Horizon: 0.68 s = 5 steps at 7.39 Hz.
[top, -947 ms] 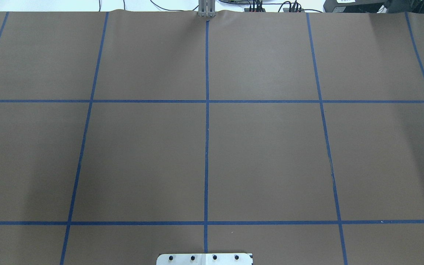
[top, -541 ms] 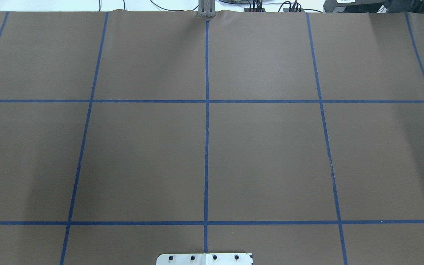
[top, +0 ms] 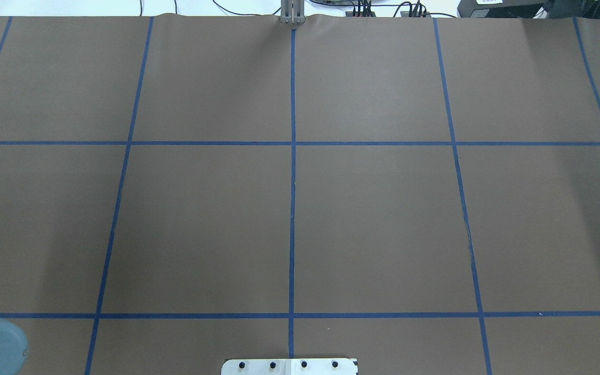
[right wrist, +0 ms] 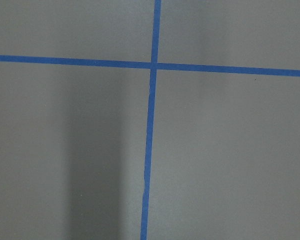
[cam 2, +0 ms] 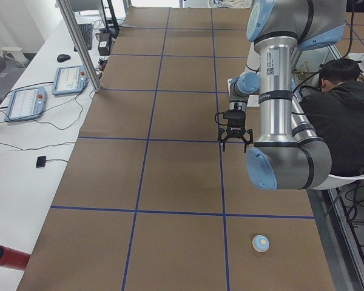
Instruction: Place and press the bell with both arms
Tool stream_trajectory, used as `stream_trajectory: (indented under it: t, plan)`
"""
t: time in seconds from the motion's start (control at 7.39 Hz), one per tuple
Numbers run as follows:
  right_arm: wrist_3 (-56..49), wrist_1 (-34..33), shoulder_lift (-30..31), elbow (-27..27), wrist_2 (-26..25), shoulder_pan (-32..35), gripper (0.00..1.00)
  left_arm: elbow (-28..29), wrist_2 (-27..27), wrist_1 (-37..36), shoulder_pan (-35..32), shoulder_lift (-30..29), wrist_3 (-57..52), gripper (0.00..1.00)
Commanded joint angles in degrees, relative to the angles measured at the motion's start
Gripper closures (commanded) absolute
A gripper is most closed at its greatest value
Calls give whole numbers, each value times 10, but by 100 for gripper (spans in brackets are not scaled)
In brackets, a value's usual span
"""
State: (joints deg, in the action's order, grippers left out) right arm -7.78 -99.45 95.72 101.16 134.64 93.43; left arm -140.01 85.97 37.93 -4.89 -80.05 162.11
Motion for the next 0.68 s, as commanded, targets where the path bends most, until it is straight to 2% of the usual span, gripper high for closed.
stream_trajectory:
  t: [0.0, 0.27, 0.54]
  plan:
    - [2, 0, 0, -4, -6, -1, 0, 38, 10, 4, 41, 8, 128, 0]
    - [-3, 0, 3, -5, -3, -4, 0, 68, 31, 49, 66, 58, 167, 0]
    - [-3, 0, 5, -2, -1, -4, 0, 115, 34, 161, 110, 123, 198, 0]
